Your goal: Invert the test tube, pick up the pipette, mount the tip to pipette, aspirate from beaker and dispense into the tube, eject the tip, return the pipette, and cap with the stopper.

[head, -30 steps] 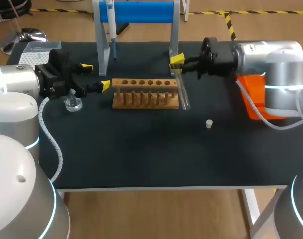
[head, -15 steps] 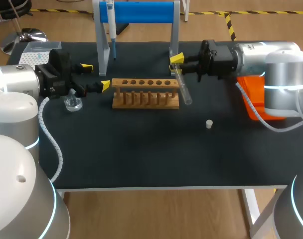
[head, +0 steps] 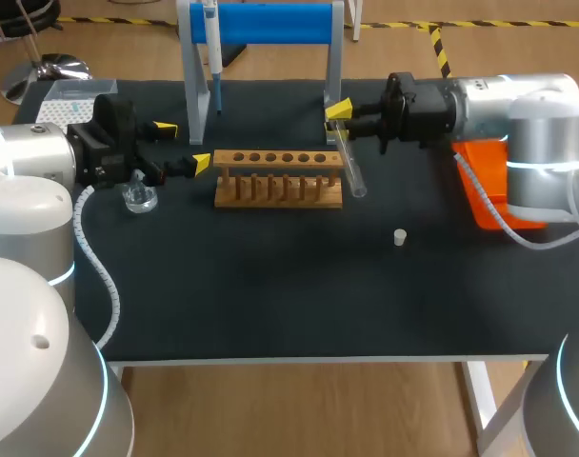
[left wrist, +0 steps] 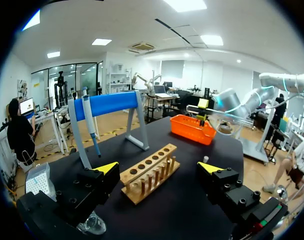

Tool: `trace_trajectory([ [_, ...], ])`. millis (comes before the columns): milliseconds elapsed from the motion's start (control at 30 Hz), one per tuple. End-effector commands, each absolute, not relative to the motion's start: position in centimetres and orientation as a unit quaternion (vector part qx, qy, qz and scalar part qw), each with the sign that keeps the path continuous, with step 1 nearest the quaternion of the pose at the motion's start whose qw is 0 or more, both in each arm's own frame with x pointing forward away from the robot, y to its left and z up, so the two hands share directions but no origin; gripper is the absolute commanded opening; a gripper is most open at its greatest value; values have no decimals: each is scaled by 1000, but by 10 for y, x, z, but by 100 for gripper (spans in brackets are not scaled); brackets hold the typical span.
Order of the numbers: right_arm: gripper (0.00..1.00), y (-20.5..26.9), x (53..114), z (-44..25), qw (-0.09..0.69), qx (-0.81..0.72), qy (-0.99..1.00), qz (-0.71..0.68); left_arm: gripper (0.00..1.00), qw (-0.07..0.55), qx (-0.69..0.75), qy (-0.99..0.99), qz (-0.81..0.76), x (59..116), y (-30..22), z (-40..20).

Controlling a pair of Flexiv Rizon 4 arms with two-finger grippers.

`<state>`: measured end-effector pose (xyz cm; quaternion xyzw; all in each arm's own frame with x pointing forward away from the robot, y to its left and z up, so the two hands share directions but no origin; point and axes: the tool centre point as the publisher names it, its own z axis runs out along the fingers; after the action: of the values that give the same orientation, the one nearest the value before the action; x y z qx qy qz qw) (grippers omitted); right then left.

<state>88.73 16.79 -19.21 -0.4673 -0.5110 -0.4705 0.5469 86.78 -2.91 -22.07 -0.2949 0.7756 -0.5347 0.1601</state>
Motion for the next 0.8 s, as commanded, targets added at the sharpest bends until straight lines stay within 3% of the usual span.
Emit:
trace_trajectory([
  [33,0,168,883,-190,541,-471,-510,-475,100,162,-295,774,-537,867,-30,-223],
  [633,0,167,885,-189,535,-471,-509,-483,100,162,-295,774,-537,867,-30,-223],
  [800,0,167,885,-189,535,-471,-509,-483,100,252,-175,728,-613,856,-45,-213],
])
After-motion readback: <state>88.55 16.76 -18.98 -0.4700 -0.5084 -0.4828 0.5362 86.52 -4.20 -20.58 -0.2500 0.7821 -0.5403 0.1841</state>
